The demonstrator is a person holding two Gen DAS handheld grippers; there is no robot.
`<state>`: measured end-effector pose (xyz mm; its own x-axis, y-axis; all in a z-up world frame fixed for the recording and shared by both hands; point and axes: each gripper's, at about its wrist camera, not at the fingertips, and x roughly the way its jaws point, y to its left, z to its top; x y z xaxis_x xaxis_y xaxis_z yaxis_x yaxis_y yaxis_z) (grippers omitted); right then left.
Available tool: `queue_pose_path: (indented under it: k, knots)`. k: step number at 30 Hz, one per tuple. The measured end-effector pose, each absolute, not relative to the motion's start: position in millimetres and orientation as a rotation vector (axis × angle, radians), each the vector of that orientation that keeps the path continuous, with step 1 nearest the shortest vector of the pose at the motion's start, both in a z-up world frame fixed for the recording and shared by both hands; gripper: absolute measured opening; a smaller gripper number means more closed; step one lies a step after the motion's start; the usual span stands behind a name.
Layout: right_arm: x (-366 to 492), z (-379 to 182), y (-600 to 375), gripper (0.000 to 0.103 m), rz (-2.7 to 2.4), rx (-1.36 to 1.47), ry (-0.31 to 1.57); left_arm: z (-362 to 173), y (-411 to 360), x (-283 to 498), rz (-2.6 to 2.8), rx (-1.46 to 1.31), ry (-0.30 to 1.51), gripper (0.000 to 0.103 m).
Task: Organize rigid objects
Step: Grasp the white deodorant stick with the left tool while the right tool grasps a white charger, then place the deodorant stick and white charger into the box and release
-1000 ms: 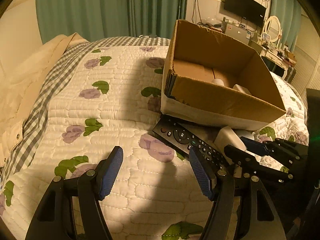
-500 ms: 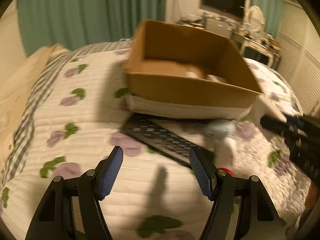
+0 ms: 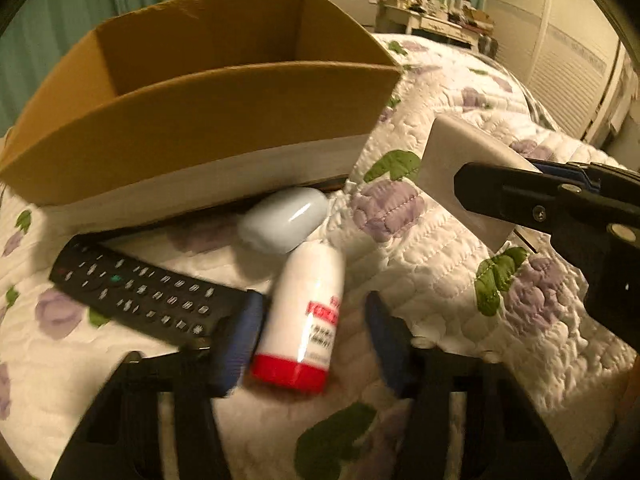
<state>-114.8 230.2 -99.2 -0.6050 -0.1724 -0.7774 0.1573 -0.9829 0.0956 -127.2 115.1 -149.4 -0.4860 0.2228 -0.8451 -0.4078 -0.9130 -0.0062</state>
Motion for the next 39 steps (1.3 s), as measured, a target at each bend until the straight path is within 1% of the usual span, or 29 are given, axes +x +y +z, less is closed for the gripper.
queue_pose_path:
  k: [5,6,11,19,24,29,34,39]
  knots:
    - [-118,-101,237,0.022,-2.667,1.305,-0.058,-157,122,-133,2.409,-1.337,0.309,0.050]
    - [-117,-101,237,0.022,-2.670,1.304,-0.055,-156,121,-130,2.418,-1.331,0.311,0.038]
    - [-112,-90,236,0.022,-2.686,1.259,-0.042,-138,106,-118,2.432,-1.307,0.211,0.037]
    - [-98,-56,232,0.022,-2.702,1.148,-0.029,-79,81,-90,2.523,-1.187,0.127,0.037]
    - [-100,-23,227,0.022,-2.707,1.047,-0.022,-31,69,-97,2.581,-1.093,0.081,0.037]
    - [-115,18,219,0.022,-2.731,0.917,0.024,7,60,-124,2.656,-1.031,0.089,0.037]
    - [-146,41,211,0.022,-2.743,0.835,0.040,21,50,-162,2.698,-1.041,0.096,0.037]
    - [-177,34,203,0.022,-2.724,0.832,0.012,6,48,-204,2.703,-1.126,0.124,0.037]
